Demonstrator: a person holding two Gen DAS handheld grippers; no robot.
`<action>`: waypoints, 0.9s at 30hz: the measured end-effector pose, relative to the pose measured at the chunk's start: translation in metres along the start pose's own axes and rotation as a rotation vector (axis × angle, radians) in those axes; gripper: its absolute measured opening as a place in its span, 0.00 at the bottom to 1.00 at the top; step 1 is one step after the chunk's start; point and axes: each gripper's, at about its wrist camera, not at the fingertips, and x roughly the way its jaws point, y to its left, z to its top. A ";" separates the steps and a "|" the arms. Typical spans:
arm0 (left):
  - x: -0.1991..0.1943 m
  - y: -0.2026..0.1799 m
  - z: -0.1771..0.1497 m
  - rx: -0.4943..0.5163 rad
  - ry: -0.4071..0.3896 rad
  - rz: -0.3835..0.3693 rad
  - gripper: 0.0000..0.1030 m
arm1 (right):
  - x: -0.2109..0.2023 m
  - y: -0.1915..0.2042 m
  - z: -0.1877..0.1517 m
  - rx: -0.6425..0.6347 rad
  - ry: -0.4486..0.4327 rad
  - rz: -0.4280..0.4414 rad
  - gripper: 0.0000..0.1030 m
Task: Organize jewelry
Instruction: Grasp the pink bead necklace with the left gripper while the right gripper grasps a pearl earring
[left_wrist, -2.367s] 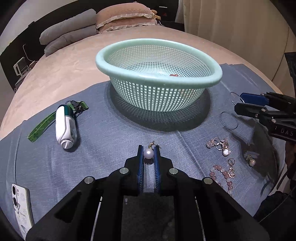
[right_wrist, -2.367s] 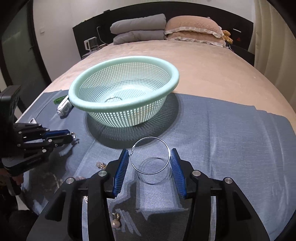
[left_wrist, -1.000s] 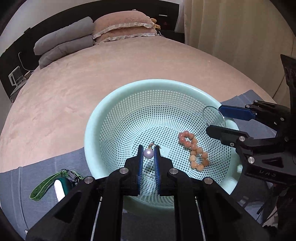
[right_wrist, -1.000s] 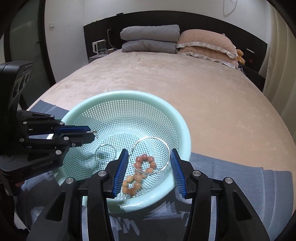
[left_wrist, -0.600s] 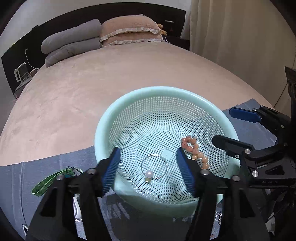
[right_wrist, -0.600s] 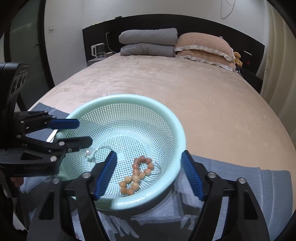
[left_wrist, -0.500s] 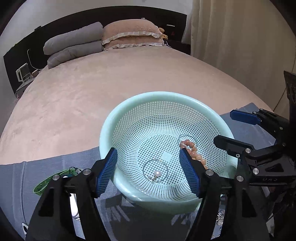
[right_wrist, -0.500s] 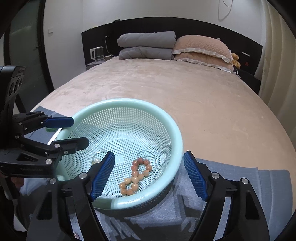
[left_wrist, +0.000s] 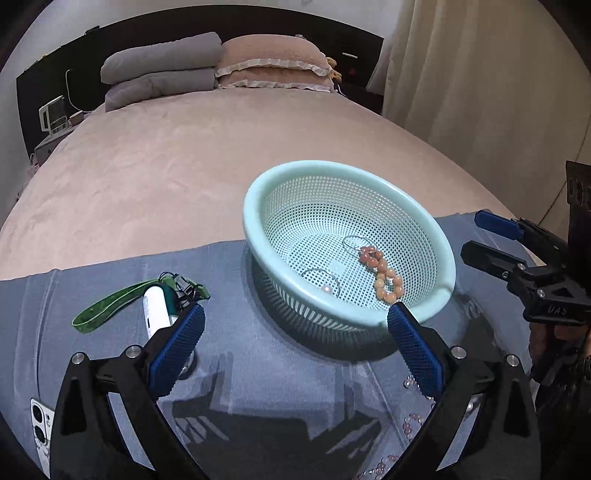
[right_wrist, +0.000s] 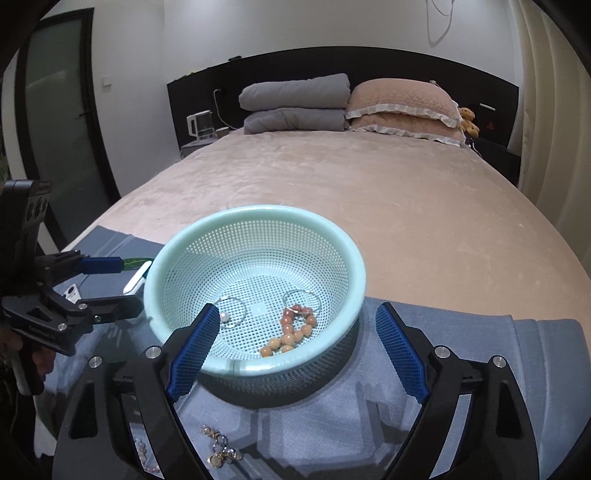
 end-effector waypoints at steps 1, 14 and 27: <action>-0.003 0.000 -0.004 0.011 0.001 0.000 0.94 | -0.004 0.002 -0.003 -0.017 -0.004 0.004 0.80; -0.034 -0.036 -0.063 0.254 -0.028 -0.012 0.94 | -0.045 0.016 -0.071 -0.195 0.010 0.074 0.81; -0.021 -0.050 -0.115 0.317 0.042 -0.087 0.94 | -0.057 0.031 -0.135 -0.226 0.055 0.136 0.75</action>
